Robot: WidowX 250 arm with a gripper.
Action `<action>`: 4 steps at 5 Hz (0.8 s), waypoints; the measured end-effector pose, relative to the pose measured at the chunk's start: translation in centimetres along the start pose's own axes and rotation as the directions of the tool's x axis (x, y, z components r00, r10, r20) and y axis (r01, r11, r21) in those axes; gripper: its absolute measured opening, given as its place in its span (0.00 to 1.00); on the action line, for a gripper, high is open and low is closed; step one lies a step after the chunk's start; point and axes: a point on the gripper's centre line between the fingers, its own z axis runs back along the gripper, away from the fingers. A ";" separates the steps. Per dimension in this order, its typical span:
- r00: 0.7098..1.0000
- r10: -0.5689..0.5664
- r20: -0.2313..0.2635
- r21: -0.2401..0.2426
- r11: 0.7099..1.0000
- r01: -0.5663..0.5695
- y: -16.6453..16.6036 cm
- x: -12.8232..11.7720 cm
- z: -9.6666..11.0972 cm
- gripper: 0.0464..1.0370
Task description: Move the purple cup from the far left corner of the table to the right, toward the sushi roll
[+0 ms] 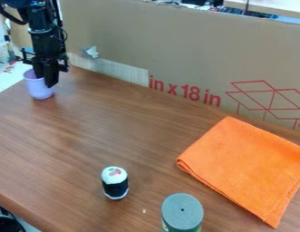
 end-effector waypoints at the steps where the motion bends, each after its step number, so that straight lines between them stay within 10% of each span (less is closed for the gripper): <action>1: 0.999 -0.036 -0.033 0.011 0.999 0.036 -0.9 -0.1 0.2 0.05; 4: 0.967 -0.255 0.003 -0.026 0.967 0.255 -10.2 -4.2 5.7 0.04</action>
